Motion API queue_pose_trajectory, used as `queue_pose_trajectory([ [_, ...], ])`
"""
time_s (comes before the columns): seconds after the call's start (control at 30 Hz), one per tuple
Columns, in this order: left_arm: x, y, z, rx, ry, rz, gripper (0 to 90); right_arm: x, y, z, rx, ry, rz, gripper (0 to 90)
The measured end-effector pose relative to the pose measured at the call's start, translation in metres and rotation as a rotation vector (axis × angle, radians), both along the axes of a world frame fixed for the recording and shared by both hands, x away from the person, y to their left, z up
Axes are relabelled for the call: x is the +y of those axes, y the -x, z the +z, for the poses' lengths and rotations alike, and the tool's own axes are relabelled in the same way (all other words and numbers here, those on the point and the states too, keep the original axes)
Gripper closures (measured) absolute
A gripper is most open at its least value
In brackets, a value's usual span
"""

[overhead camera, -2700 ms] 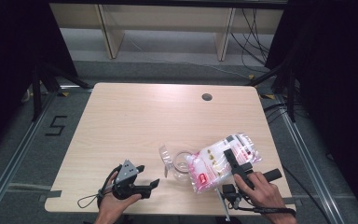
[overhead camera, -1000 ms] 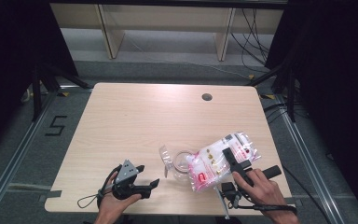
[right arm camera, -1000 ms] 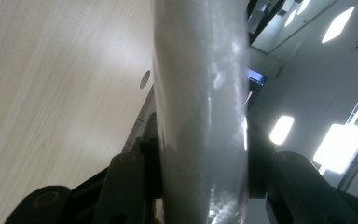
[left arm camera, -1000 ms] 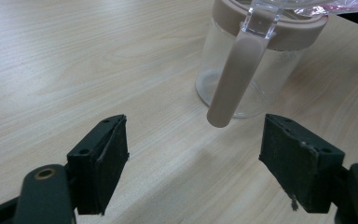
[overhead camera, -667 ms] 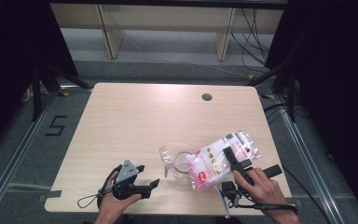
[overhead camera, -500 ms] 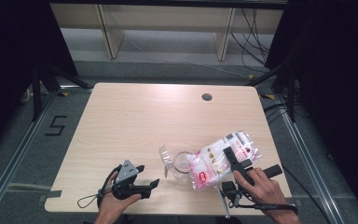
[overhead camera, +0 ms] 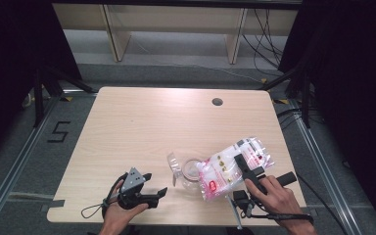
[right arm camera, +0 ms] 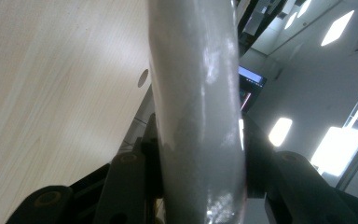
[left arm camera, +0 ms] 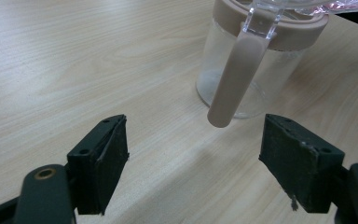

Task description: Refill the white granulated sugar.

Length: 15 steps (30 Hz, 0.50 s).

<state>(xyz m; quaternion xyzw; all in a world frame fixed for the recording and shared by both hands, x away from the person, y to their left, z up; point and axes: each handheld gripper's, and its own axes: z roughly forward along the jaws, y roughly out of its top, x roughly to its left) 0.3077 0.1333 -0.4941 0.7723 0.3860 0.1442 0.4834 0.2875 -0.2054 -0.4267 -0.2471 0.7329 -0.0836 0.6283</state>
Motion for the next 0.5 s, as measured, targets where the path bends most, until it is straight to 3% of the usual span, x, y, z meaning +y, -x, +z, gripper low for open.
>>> queue_pose_trajectory([
  [0.03,-0.0005,0.0001,-0.0002,0.0,0.005,0.002,22.7,0.0001,0.0001,0.0001,0.0,-0.001,-0.001,62.3],
  [0.07,-0.0008,0.0002,-0.0003,0.0,0.007,0.003,22.7,-0.0014,0.0008,-0.0018,0.004,-0.033,-0.018,62.4],
  [0.23,0.0001,0.0006,-0.0001,0.001,0.004,-0.002,22.7,-0.0002,0.0005,-0.0004,0.002,-0.015,-0.01,62.7],
  [0.27,0.0001,0.0008,0.0,0.0,0.003,0.0,22.7,0.0011,-0.0006,0.0012,-0.004,0.008,0.015,62.7],
  [0.33,-0.0005,0.001,0.0001,0.001,0.004,0.005,22.7,-0.0008,0.0012,-0.0011,0.001,-0.03,-0.022,62.8],
  [0.5,-0.0009,0.0005,-0.0004,-0.001,0.009,0.004,22.7,-0.0001,0.0012,-0.0003,-0.001,-0.027,-0.017,62.8],
])
